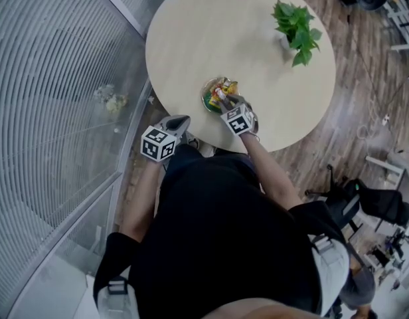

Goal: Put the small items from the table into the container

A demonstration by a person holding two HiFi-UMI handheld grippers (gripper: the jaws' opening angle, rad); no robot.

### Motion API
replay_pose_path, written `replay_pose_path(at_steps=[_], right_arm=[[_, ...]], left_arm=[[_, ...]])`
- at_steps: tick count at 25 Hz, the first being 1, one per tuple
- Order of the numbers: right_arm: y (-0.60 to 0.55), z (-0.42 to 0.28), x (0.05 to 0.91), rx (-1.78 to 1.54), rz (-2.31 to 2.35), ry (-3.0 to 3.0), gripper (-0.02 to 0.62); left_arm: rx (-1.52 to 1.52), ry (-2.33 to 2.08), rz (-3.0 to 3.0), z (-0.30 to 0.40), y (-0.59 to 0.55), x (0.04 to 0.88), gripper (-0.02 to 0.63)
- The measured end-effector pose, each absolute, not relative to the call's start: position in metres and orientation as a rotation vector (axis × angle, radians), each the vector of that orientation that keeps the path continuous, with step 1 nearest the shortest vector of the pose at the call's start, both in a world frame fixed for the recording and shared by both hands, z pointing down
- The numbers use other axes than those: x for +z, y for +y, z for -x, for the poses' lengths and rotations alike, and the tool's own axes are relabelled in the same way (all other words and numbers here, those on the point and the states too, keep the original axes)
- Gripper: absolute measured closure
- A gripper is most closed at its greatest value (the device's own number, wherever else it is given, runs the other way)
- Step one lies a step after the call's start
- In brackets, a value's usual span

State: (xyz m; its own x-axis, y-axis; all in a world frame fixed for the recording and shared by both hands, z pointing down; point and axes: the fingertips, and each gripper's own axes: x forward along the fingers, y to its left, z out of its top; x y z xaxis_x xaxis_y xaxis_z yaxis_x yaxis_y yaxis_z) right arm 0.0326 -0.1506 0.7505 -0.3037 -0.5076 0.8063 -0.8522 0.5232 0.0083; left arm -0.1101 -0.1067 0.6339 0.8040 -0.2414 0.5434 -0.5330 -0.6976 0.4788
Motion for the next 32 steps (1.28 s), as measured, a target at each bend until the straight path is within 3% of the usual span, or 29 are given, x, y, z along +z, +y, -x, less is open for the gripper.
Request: replay_pose_path(at_steps=[15,20,32], right_arm=[[-0.153,-0.054,0.715,0.488,-1.152,-2.110,0.476],[-0.138,-0.080,0.710,0.502,-1.110,-2.164,0.566],[-0.065,-0.148,0.737,0.529,-1.093,-2.102,0.572]], left_arm=[[0.584,-0.580,-2.380,0.066,-0.112,0.624,0.606],[0.587,-0.588,-2.399,0.044,-0.107,0.622,0.606],[0.604,-0.643,-2.424,0.002,-0.080,0.617,0.606]])
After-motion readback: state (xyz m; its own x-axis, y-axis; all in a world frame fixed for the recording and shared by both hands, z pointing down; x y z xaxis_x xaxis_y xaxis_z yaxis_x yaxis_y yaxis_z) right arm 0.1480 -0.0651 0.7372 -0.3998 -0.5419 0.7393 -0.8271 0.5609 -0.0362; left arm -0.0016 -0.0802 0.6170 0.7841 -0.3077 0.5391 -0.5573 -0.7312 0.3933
